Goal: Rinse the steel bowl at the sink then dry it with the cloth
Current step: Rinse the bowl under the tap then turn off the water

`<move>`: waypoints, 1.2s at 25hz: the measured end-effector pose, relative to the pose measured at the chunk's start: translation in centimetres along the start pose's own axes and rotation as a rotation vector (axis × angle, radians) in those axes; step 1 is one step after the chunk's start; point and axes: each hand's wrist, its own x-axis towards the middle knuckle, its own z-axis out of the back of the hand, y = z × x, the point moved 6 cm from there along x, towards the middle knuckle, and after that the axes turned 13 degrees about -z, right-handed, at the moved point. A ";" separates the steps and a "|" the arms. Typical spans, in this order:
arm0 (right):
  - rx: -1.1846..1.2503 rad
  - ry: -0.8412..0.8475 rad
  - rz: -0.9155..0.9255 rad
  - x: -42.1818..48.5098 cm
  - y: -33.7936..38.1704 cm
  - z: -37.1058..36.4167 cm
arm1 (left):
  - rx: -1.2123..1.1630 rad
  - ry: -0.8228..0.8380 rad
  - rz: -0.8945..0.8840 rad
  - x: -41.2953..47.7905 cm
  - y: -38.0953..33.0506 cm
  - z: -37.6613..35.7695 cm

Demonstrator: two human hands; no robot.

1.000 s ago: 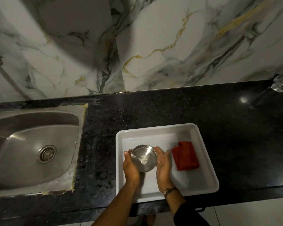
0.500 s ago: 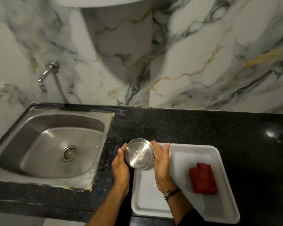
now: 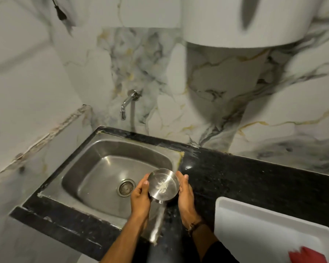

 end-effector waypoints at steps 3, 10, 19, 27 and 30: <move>0.075 -0.061 -0.026 3.4 -1.3 -5.9 | 0.001 0.027 0.019 5.1 -0.6 3.2; 0.399 -0.031 -0.155 10.5 -3.7 -17.9 | 0.123 0.128 0.038 16.0 -2.9 9.7; 0.671 -0.142 -0.269 16.6 -4.5 -25.0 | 0.117 0.203 0.219 26.1 -1.3 13.7; 0.642 -0.211 -0.228 20.0 -2.1 -25.9 | 0.601 0.551 -0.340 38.6 -13.5 6.1; 0.598 -0.234 -0.219 21.3 -0.8 -26.4 | 0.748 0.511 -0.502 40.3 -16.1 3.2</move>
